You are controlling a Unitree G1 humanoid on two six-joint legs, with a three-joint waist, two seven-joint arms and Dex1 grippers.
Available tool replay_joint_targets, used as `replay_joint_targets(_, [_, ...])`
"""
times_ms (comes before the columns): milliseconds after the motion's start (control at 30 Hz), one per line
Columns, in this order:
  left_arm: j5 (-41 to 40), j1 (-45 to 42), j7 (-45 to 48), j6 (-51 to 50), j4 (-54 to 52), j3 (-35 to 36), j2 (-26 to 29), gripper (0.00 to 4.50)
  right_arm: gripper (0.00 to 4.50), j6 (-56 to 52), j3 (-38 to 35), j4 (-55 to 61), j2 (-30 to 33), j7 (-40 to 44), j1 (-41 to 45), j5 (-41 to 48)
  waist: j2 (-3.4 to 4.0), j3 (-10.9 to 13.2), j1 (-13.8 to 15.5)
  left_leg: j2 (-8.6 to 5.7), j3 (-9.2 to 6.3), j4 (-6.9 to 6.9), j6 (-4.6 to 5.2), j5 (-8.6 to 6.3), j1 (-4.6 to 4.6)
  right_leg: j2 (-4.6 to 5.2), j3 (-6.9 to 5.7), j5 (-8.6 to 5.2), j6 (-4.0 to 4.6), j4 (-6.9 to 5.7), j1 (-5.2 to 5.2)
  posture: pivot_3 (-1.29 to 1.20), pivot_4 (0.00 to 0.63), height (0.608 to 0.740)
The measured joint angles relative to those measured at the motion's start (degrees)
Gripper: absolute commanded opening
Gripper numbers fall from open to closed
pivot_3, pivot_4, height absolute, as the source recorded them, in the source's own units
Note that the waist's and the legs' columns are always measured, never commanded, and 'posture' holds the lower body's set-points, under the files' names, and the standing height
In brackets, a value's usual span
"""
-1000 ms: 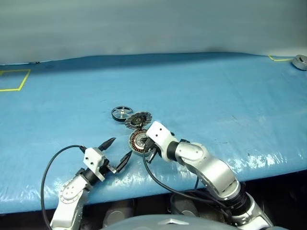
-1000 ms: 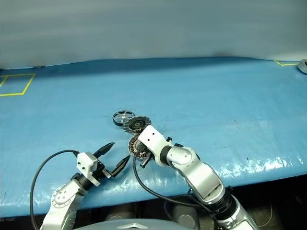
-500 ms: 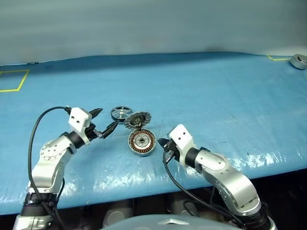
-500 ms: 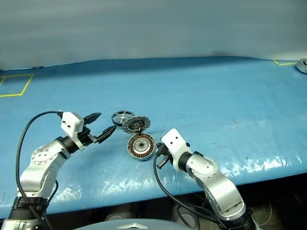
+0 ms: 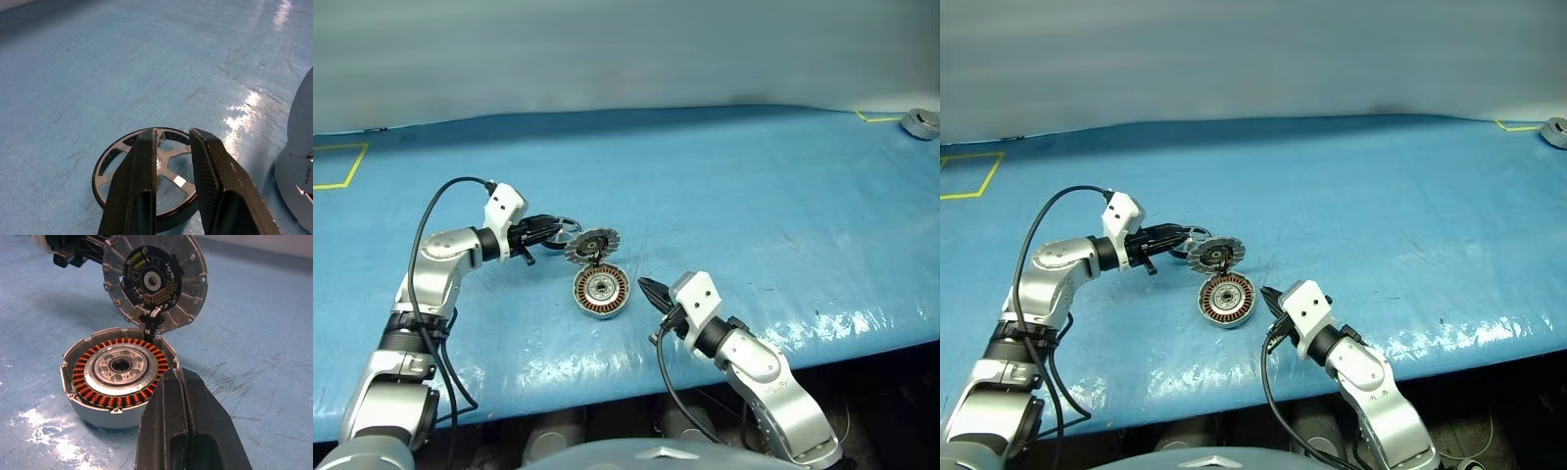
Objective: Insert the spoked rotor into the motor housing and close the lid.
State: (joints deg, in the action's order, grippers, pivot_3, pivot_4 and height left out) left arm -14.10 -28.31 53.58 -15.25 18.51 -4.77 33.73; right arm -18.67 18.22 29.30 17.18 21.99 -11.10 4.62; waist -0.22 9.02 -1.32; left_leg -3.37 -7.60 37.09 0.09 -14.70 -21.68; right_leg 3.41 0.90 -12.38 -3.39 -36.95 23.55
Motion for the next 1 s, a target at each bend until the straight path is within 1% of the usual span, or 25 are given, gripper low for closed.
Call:
replay_joint_targets(200, [4.00, -7.00, 2.88, 1.24, 8.36, -1.61, 0.09, 1.29, 0.00, 0.65, 1.07, -1.22, -0.40, -0.35, -0.15, -0.95, -0.05, 0.03, -0.07, -0.03, 0.01, 0.03, 0.02, 0.00, 0.00, -0.01, 0.02, 0.00, -0.04, 0.00, -0.01, 0.00, 0.150, 0.740])
replay_joint_targets(400, [6.23, -9.40, 4.99, 2.10, 12.49, -2.62, -0.05, 1.29, 0.00, 0.65, 1.11, -1.92, -0.92, -0.70, 0.17, -1.06, -0.05, 0.03, -0.21, -0.03, 0.03, 0.03, 0.02, 0.00, 0.00, -0.01, 0.03, 0.02, 0.01, 0.00, 0.00, 0.00, 0.150, 0.740])
replay_joint_targets(567, [8.31, -11.09, 7.37, -0.98, 15.28, -4.56, 0.06, 1.29, 0.00, 0.65, 1.25, -2.36, -1.22, -0.75, 0.66, -1.62, -0.06, 0.03, -0.20, -0.08, 0.00, 0.07, 0.05, -0.01, 0.00, -0.04, 0.01, 0.00, -0.03, -0.04, -0.02, 0.00, 0.150, 0.740])
replay_joint_targets(667, [8.41, -11.88, 8.72, -2.02, 15.66, -4.73, 0.07, 1.83, 0.00, 0.64, 1.21, -2.39, -1.20, -0.76, 0.68, -1.94, -0.07, 0.03, -0.21, -0.07, 0.00, 0.09, 0.05, -0.01, 0.00, -0.04, 0.01, 0.00, -0.03, -0.06, -0.02, 0.00, 0.150, 0.740])
replay_joint_targets(733, [8.41, -12.48, 8.90, -2.00, 15.70, -4.72, 0.07, 2.39, 0.00, 0.62, 1.20, -2.40, -1.22, -0.75, 0.68, -2.00, -0.07, 0.03, -0.20, -0.06, 0.00, 0.09, 0.05, -0.01, 0.00, -0.03, 0.01, 0.00, -0.03, -0.07, -0.02, 0.00, 0.150, 0.740])
replay_joint_targets(1000, [8.52, -12.73, 8.62, -1.29, 15.70, -4.69, 0.04, 2.39, 0.00, -0.01, 1.20, -3.62, -1.45, -0.76, 0.98, -2.03, -0.07, 0.03, -0.28, -0.05, 0.01, 0.11, 0.04, -0.01, 0.00, -0.03, 0.03, 0.03, 0.02, -0.09, -0.01, 0.00, 0.150, 0.740])
